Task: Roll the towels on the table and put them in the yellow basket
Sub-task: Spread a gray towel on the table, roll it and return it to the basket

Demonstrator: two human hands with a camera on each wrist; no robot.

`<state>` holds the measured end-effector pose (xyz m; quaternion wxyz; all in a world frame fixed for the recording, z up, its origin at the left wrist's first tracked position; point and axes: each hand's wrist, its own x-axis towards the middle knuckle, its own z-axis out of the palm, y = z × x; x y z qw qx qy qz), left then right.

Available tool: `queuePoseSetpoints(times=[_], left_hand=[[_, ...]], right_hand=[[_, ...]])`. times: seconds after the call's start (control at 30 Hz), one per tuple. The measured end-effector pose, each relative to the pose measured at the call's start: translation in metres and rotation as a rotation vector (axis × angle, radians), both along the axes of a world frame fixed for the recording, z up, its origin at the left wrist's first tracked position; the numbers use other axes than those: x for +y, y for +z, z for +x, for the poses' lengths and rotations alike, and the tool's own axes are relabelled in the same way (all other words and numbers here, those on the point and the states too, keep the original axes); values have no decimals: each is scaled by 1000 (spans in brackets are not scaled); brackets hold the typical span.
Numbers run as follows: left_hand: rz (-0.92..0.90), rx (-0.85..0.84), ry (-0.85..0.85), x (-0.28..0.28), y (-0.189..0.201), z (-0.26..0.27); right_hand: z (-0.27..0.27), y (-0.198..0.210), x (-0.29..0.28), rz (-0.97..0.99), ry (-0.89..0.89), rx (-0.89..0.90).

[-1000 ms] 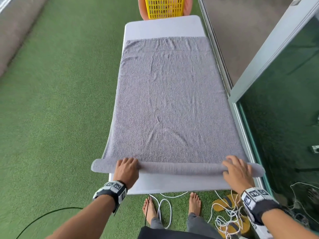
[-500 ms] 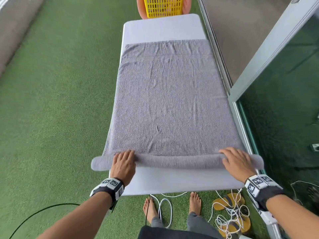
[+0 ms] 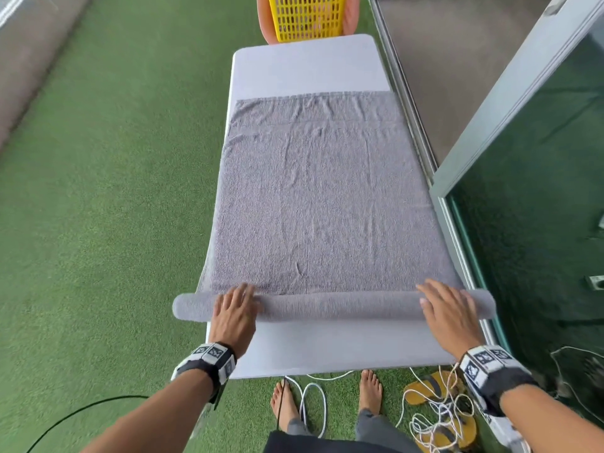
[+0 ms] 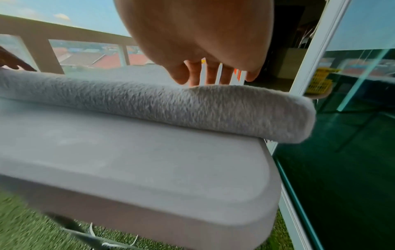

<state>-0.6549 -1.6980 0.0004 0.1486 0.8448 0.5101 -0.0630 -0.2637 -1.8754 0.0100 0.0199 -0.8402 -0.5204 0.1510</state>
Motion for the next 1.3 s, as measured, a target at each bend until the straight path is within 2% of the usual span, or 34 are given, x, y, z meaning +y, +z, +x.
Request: queuePoseSetpoints(times=[0.07, 0.13, 0.23, 0.37, 0.43, 0.5, 0.53, 0.6, 0.67, 0.87, 0.97, 1.1, 1.2, 1.3], left_hand=[[-101, 73, -58, 1, -3, -1], [-117, 103, -134, -3, -6, -3], [-3, 34, -162, -4, -6, -3], [57, -14, -111, 28, 2, 12], [5, -12, -72, 39, 1, 18], [-60, 26, -150, 38, 0, 19], [-61, 35, -185, 34, -2, 17], [-11, -34, -146, 28, -2, 13], [42, -87, -59, 23, -2, 6], [64, -78, 110, -2, -2, -38], [69, -74, 114, -32, -4, -40], [5, -101, 99, -65, -4, -15], [-80, -107, 77, -77, -4, 1], [-101, -63, -21, -74, -6, 6]], right_hand=[[0, 1, 0, -99, 18, 32], [-5, 1, -8, -212, 51, 1], [-7, 6, -10, -263, 62, 11], [12, 13, 18, -221, 65, 1], [18, 11, 26, -55, -17, 19], [17, 7, 24, -70, -71, 72], [13, 4, 19, -138, -67, 77], [2, -4, 9, -202, -36, 21], [-14, -7, 4, -138, -12, -41], [-63, -21, 6, 41, 98, -48], [-57, -19, -5, 52, 139, -49], [-27, -17, -27, -35, 65, -29], [-10, -15, -45, -109, 14, -31], [-3, -9, -51, -211, 0, -44]])
